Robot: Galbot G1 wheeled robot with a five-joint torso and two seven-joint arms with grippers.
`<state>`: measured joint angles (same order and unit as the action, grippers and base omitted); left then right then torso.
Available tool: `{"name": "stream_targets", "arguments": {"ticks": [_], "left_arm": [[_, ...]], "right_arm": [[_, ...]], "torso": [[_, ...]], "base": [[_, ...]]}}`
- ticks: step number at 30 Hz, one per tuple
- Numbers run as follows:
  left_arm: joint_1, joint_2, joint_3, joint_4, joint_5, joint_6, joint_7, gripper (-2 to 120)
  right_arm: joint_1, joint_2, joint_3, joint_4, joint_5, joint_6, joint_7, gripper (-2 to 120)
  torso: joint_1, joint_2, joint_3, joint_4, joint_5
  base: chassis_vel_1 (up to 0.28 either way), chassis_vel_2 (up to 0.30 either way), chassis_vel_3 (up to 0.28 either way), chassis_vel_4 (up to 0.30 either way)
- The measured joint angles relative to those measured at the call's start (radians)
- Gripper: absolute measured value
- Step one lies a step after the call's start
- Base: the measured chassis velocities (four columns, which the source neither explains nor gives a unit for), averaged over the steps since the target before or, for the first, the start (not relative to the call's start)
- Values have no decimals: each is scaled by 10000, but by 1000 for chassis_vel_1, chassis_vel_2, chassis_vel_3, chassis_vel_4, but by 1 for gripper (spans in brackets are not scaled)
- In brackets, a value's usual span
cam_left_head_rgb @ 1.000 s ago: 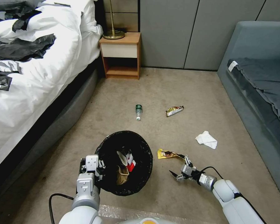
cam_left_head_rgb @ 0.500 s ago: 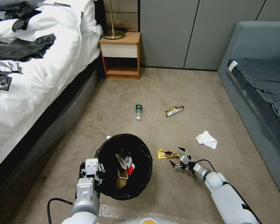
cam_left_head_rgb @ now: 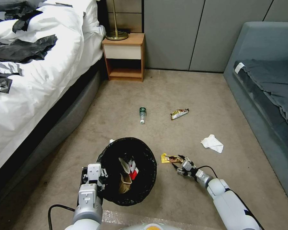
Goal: Pick up the trash bin, then pick up the garbage from the floor and place it into the trash bin.
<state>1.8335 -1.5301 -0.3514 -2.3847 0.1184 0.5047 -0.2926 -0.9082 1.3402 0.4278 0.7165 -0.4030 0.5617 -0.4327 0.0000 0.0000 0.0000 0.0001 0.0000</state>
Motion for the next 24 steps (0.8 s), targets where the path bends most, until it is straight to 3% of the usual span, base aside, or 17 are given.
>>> {"name": "stream_targets", "arguments": {"ticks": [1,4,9,12,22,24], "left_arm": [[0,0,0,0,0,0,0,0],[-45,-1,39,40,-2,-6,-5,0],[-118,-6,78,101,-14,-21,-15,0],[-219,-9,125,166,-45,-24,-17,0],[-328,2,180,240,-91,-24,-18,0],[-343,20,179,240,-113,-23,-18,0]], "right_arm": [[0,0,0,0,0,0,0,50],[-92,-2,21,124,0,-32,46,32],[-189,-48,59,255,76,-33,48,18],[-342,-149,63,459,225,-46,45,3],[-531,-253,87,879,605,-101,53,0],[-735,-289,87,1428,897,-113,166,0]], "torso": [[0,0,0,0,0],[0,0,0,-1,0],[0,0,0,0,0],[0,0,0,-2,0],[0,0,0,-1,0],[0,0,0,-1,1]], "base": [[0,0,0,0],[0,0,0,0],[0,0,0,0],[0,0,0,0],[0,0,0,0],[0,0,0,0]]}}
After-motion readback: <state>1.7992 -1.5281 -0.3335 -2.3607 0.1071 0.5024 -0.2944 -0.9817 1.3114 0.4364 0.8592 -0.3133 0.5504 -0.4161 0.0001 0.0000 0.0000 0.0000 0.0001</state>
